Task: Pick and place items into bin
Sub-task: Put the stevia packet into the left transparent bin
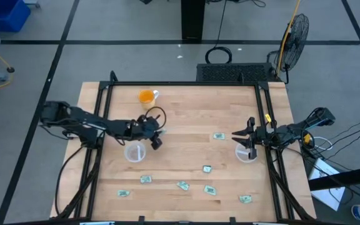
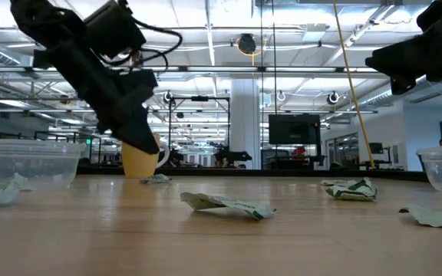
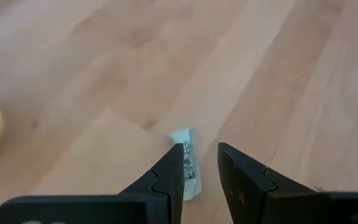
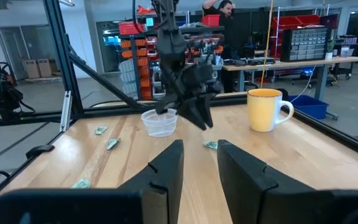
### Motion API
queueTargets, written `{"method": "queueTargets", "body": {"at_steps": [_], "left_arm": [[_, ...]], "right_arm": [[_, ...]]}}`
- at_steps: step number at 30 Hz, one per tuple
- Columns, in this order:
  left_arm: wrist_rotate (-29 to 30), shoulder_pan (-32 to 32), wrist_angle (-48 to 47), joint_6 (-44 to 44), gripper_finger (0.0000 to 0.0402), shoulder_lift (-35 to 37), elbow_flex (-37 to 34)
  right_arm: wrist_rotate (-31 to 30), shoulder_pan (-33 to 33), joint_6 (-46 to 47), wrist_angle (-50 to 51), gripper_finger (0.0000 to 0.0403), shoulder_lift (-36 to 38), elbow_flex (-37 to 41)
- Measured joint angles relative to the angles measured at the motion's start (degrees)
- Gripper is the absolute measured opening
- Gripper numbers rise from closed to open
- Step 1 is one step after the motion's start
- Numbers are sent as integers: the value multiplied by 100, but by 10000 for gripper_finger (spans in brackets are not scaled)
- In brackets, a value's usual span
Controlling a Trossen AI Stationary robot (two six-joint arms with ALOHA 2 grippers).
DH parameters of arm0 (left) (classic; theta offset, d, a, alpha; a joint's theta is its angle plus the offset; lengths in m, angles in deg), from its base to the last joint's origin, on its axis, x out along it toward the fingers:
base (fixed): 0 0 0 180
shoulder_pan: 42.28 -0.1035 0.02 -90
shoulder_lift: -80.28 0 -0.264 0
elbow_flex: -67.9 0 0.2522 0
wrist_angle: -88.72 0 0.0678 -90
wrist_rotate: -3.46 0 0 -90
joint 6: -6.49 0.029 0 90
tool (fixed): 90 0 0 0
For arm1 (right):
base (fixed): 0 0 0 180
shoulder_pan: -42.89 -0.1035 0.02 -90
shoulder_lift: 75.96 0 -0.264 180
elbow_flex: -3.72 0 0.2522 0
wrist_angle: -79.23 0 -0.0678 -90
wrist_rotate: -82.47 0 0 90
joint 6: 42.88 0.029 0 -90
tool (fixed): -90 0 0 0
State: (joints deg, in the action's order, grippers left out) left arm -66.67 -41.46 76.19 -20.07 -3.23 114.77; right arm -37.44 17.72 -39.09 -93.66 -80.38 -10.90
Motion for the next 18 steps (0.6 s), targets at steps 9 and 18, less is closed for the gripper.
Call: {"method": "queueTargets", "body": {"at_steps": [9,18], "left_arm": [[-34,-70,233,50,103,-738,-4],[-32,-178,401,-170,65,-978,7]], "right_arm": [[-7,1,-77,-212,91,0,0],[-33,0,-944,-519,91,0,2]]}}
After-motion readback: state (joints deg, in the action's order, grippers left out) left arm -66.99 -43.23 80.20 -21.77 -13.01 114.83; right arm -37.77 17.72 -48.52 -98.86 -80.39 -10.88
